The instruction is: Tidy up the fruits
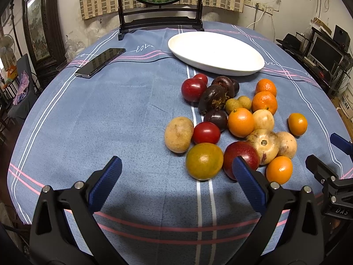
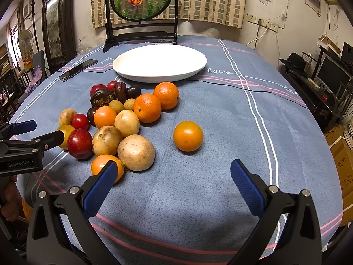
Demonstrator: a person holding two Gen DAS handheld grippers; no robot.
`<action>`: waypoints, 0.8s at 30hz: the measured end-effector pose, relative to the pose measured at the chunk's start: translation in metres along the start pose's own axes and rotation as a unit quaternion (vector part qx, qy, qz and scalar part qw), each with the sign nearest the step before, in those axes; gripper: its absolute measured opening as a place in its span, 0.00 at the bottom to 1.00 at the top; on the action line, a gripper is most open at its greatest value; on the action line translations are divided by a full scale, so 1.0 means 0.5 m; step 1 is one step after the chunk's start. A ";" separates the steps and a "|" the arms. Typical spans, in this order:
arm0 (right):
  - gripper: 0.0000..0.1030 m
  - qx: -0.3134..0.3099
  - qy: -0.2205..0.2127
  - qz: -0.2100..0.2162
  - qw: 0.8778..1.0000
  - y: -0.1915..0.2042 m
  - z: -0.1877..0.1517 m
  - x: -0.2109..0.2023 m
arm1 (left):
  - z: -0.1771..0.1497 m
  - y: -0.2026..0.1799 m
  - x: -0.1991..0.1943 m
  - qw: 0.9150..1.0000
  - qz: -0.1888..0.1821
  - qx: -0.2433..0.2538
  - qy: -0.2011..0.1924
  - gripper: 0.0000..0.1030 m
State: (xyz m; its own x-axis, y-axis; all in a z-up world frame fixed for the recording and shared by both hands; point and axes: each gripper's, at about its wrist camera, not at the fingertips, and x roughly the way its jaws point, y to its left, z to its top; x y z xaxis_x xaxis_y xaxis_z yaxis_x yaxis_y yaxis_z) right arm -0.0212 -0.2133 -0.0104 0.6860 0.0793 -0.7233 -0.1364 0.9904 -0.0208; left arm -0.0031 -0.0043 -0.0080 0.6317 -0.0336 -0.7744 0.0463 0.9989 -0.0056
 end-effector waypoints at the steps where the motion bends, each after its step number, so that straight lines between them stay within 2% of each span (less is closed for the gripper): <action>1: 0.99 0.000 0.000 0.000 1.000 0.001 0.000 0.001 | 0.000 0.000 0.000 1.000 0.000 0.000 0.000 0.98; 24: 0.99 -0.007 0.012 0.008 1.000 0.004 0.002 0.012 | 0.006 0.007 0.007 1.000 -0.007 0.010 -0.005 0.98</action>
State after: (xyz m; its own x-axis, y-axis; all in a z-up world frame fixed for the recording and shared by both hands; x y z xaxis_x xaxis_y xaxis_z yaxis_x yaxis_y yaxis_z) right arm -0.0166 -0.2105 -0.0140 0.6667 0.0932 -0.7395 -0.1585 0.9872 -0.0184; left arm 0.0017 -0.0009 -0.0086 0.6388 -0.0472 -0.7679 0.0707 0.9975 -0.0024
